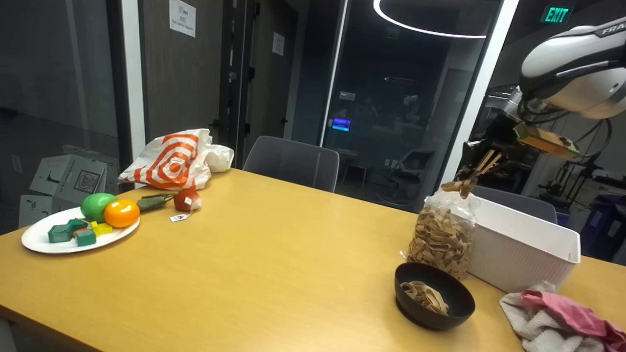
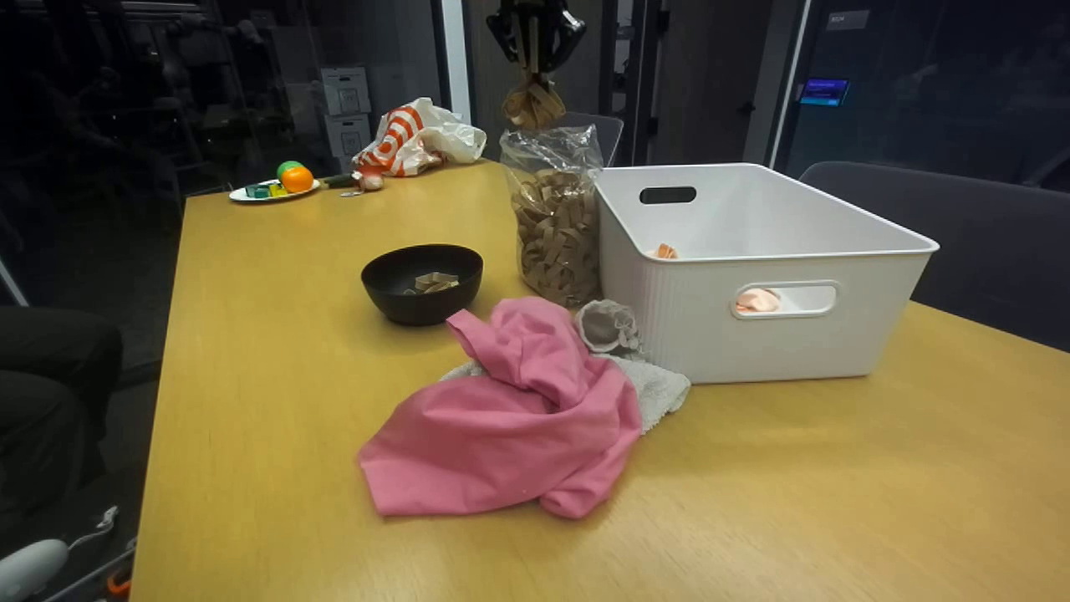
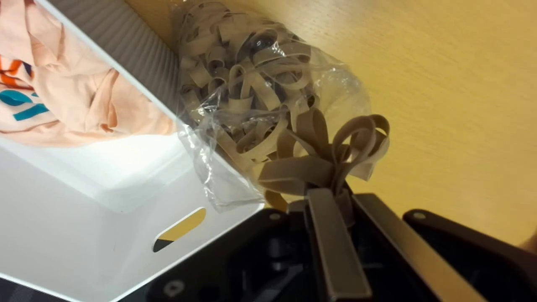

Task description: Remove the towels from the basket

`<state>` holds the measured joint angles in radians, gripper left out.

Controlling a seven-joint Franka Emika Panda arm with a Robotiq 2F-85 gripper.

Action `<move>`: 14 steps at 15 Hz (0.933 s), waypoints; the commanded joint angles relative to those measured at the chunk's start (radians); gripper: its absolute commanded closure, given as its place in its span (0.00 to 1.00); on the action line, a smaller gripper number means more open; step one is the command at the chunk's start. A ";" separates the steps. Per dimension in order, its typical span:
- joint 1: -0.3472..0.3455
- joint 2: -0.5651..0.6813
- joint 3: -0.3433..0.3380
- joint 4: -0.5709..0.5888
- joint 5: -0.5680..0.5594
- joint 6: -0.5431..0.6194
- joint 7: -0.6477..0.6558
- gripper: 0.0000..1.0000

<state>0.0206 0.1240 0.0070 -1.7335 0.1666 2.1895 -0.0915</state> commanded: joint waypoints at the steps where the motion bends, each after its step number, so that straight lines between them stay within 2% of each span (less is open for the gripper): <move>1: -0.012 -0.085 0.016 -0.037 0.053 -0.058 -0.102 0.91; 9: 0.023 -0.177 0.043 -0.212 0.074 -0.151 -0.247 0.91; 14: 0.054 -0.169 0.067 -0.364 0.040 -0.001 -0.263 0.92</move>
<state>0.0606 -0.0187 0.0634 -1.9976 0.2108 2.0938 -0.3273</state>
